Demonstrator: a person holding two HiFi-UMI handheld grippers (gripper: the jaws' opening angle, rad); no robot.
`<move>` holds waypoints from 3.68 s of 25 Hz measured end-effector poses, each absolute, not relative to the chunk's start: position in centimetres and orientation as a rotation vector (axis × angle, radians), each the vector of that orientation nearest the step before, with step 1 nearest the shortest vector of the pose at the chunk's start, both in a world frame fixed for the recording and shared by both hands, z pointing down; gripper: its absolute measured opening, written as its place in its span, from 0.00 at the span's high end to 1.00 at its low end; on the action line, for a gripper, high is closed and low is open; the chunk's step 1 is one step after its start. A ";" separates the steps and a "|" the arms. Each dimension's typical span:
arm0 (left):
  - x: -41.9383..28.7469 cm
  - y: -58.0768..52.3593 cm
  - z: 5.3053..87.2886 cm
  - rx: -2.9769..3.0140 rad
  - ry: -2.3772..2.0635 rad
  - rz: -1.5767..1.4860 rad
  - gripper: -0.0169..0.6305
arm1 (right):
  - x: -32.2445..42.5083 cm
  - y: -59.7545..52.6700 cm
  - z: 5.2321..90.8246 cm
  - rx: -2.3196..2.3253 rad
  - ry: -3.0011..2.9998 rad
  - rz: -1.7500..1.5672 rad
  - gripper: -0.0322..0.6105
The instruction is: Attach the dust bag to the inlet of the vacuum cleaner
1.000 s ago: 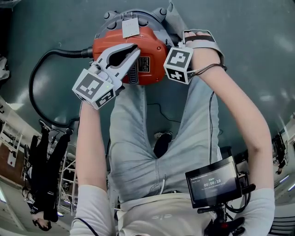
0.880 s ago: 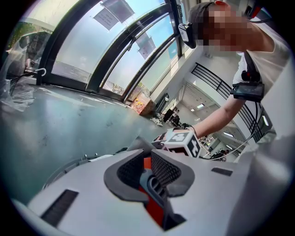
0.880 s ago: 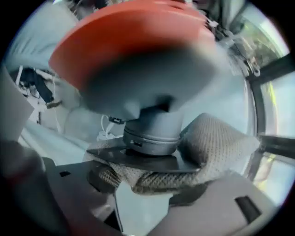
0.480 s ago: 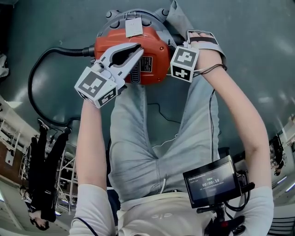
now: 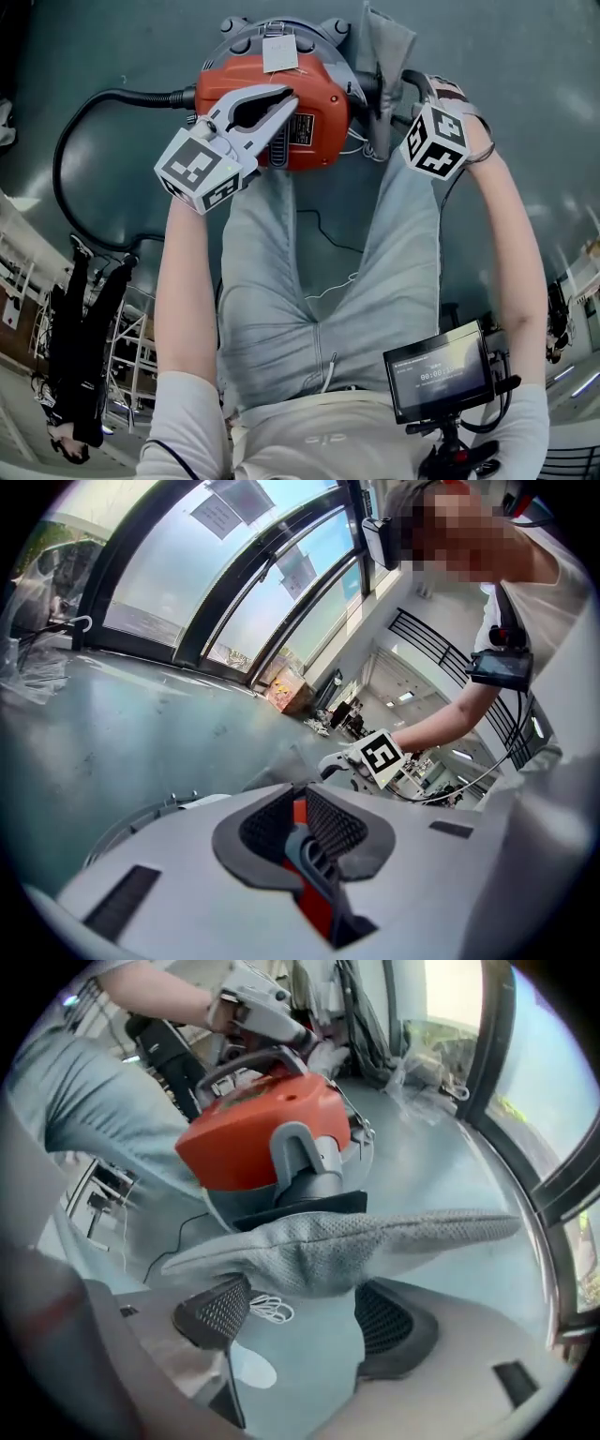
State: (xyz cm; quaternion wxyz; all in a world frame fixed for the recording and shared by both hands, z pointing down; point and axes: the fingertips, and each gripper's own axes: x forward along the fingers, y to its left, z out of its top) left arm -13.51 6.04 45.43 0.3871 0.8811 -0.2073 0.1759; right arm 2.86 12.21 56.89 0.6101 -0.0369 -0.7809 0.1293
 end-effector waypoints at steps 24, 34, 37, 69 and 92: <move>-14.6 6.2 44.6 2.122 -0.596 0.397 0.90 | 7.4 12.3 49.6 0.266 -2.093 0.619 0.44; -10.8 4.1 27.8 2.228 -0.813 0.309 0.96 | 4.2 3.4 26.9 0.918 -2.550 1.014 0.64; -7.7 3.2 20.6 2.232 -0.835 0.249 0.96 | 2.7 2.1 19.0 0.929 -2.644 1.016 0.64; -3.7 0.7 -16.8 2.661 -0.793 -0.221 0.96 | 5.0 2.6 -21.7 1.359 -3.255 0.454 0.94; -3.3 0.9 -17.6 2.736 -0.868 -0.202 0.96 | 3.2 1.9 -20.7 1.347 -3.226 0.539 0.94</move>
